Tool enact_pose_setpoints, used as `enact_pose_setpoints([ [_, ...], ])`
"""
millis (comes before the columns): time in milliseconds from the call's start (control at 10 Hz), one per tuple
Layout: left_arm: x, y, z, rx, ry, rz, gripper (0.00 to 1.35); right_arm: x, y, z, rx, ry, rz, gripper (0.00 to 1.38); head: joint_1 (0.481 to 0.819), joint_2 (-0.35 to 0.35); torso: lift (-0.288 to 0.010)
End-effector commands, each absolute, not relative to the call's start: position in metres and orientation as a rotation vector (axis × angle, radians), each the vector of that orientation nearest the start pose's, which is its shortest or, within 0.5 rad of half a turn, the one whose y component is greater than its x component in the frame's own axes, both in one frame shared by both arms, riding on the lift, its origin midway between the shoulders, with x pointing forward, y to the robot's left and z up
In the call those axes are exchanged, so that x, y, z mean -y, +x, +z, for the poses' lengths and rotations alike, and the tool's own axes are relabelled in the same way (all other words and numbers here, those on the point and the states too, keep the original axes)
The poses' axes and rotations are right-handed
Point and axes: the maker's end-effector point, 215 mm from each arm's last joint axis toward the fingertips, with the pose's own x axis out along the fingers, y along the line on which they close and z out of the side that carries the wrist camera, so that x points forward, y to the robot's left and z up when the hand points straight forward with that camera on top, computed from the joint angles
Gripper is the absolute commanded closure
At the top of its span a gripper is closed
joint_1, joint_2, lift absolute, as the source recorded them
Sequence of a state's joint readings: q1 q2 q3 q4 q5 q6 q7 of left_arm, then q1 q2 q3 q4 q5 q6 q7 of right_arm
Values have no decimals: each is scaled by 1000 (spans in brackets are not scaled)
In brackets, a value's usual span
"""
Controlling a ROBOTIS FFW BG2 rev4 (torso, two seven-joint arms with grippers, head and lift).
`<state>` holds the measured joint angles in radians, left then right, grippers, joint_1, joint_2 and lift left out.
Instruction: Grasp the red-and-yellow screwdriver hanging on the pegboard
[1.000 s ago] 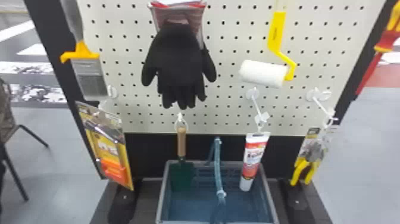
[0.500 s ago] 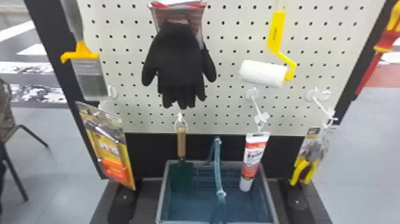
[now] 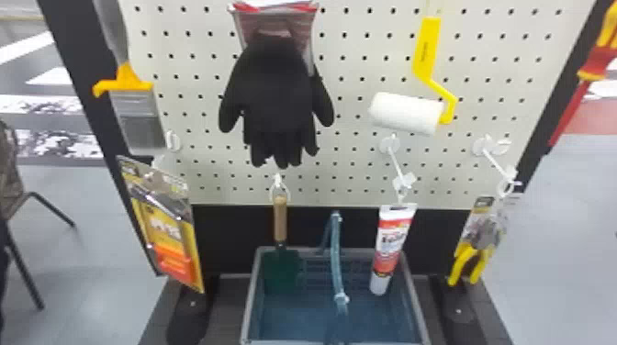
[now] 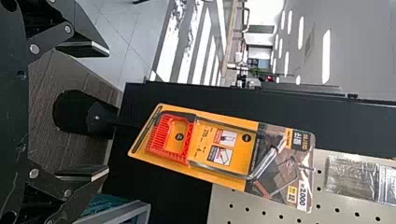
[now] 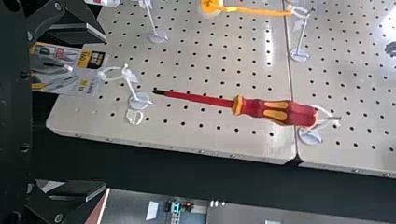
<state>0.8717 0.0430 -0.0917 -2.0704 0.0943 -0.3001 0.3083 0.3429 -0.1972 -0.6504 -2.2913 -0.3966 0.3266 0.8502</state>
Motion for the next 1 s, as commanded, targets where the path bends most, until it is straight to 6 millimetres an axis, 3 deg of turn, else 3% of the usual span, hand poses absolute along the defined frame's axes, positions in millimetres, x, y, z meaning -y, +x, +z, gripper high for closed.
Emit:
enact_pose_setpoints([
  [0, -253, 311, -386, -104, -116, 245, 387, 343, 429, -133, 147, -159, 515, 177, 549, 0, -100],
  [300, -247, 316, -384, -99, -117, 228, 387, 342, 442, -110, 153, -147, 607, 167, 549, 0, -100],
  [500, -248, 311, -389, -115, -116, 233, 387, 335, 468, -106, 148, -104, 706, 165, 549, 0, -100],
  [900, -244, 316, -385, -104, -117, 224, 387, 274, 504, -76, 195, 54, 958, 154, 549, 0, -100],
])
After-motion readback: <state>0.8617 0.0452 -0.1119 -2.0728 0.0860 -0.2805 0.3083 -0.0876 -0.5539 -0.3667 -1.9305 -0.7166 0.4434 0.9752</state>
